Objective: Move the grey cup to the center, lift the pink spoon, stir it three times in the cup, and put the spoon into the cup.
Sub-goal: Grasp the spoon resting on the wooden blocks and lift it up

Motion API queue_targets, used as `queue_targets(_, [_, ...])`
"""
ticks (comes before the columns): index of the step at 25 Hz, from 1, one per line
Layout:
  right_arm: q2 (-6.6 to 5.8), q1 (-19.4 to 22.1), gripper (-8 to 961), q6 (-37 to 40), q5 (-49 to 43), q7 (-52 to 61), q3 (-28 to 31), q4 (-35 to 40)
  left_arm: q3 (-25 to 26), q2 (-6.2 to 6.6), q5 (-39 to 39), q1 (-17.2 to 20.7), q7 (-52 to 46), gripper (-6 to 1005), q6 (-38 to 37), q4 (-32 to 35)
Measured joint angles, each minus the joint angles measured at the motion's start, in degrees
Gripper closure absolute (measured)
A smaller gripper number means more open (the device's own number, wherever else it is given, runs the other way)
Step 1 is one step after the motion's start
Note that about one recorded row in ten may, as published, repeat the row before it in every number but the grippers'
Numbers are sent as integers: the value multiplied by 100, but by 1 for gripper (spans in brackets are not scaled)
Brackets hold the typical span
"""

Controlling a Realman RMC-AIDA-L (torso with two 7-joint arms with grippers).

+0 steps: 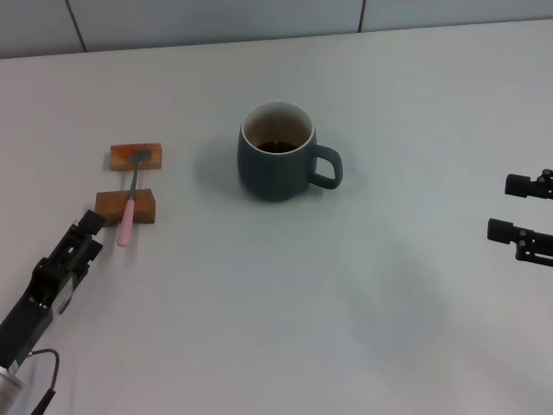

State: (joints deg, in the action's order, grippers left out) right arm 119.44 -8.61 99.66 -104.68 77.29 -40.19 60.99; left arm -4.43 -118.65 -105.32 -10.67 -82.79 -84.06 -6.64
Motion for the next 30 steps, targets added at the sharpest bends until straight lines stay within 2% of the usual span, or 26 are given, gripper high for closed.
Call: queue_targets(30, [9, 35, 273, 0, -17, -75, -7, -70, -127, -9, -40, -346, -730, 216, 589, -83])
